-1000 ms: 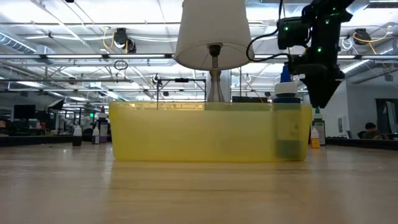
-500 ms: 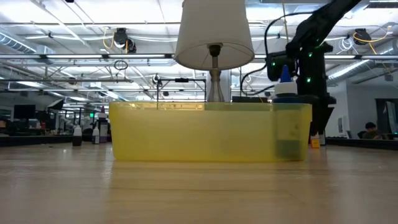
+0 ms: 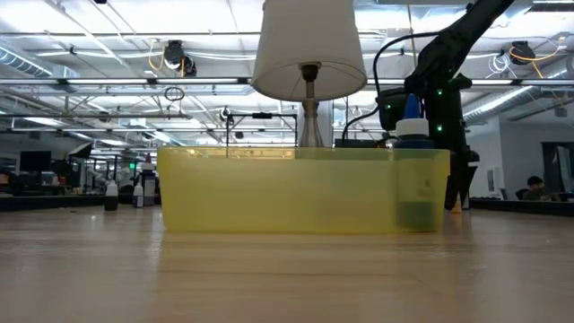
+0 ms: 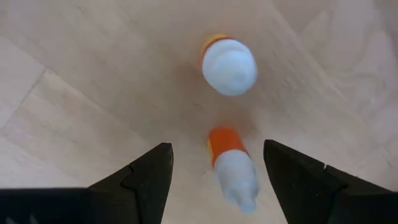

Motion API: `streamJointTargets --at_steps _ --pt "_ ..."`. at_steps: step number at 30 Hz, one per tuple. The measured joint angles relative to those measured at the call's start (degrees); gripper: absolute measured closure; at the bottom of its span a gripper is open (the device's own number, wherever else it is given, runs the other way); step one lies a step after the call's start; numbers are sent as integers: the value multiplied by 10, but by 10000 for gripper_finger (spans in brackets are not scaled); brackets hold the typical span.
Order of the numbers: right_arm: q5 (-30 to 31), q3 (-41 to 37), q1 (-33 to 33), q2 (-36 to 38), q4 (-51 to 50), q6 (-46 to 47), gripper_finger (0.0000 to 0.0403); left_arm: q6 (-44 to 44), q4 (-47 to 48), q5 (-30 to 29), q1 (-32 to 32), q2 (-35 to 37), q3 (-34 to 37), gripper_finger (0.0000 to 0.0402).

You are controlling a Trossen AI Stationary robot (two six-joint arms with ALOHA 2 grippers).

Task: Pick & Place food coloring
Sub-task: Put the yellow food coloring bottle into the yellow bin

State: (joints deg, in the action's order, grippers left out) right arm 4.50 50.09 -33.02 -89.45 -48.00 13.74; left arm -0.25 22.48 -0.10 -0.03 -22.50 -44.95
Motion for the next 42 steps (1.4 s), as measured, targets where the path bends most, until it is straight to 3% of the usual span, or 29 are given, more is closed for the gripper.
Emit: streamJointTargets --at_steps 16,42 --pt "1 0 -4 -1 -9 -4 207 0 0 0 0 0 0 334" --pt "1 0 -4 -1 -13 -10 228 0 0 0 0 0 0 334"
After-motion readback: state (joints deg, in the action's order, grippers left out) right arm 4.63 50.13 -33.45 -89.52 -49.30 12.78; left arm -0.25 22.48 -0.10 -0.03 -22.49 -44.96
